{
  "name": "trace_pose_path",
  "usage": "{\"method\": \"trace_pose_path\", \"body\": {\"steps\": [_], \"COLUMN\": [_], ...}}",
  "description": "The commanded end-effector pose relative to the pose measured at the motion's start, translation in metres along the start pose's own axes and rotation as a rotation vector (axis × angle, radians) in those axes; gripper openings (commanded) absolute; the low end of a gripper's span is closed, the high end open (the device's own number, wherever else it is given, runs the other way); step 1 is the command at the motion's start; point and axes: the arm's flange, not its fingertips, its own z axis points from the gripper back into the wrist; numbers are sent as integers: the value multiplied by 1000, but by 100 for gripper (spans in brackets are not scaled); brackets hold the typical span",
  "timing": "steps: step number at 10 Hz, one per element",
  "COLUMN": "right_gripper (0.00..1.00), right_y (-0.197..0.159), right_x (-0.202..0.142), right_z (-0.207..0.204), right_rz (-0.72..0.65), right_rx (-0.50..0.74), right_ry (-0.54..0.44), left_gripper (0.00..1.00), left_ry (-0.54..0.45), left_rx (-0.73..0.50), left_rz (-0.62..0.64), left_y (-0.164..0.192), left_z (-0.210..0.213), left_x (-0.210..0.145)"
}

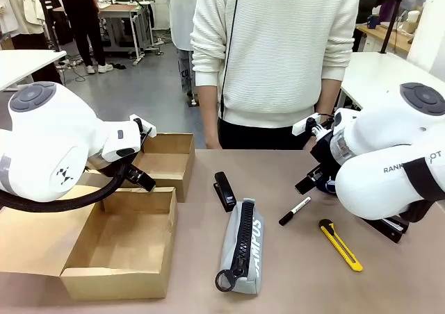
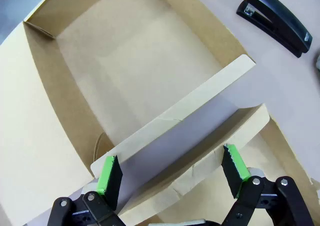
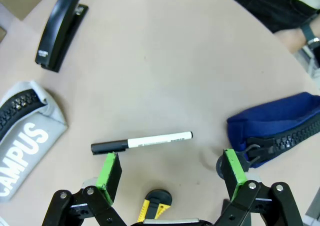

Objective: Place items inside the box.
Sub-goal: Pick up a Pencil pouch or Stapler and place it inside the Mailer Box closest to the robot.

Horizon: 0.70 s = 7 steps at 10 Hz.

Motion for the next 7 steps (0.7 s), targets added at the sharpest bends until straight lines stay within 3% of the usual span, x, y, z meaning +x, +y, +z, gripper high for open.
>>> {"method": "trace_pose_path", "body": {"steps": [1,2,4,5,7], "right_gripper": [100,100,100,100,100], "right_y": [0,0,-28,-40,-83], "right_x": [0,0,5,1,-25], "right_z": [0,0,75,119,185], "right_rz": [-1,0,-117,-189,-478], "right_rx": [0,0,68,178,245], "right_ry": [0,0,2,22,-12], "left_gripper": [100,100,100,100,100], "left_ry": [0,0,-2,-8,-64], "left_rx": [0,0,-159,-243,-400], "left_rz": [0,0,26,67,171], "left_y": [0,0,-4,-5,30], "left_z": [0,0,84,132,194], "left_x": [0,0,-1,-7,-34]}}
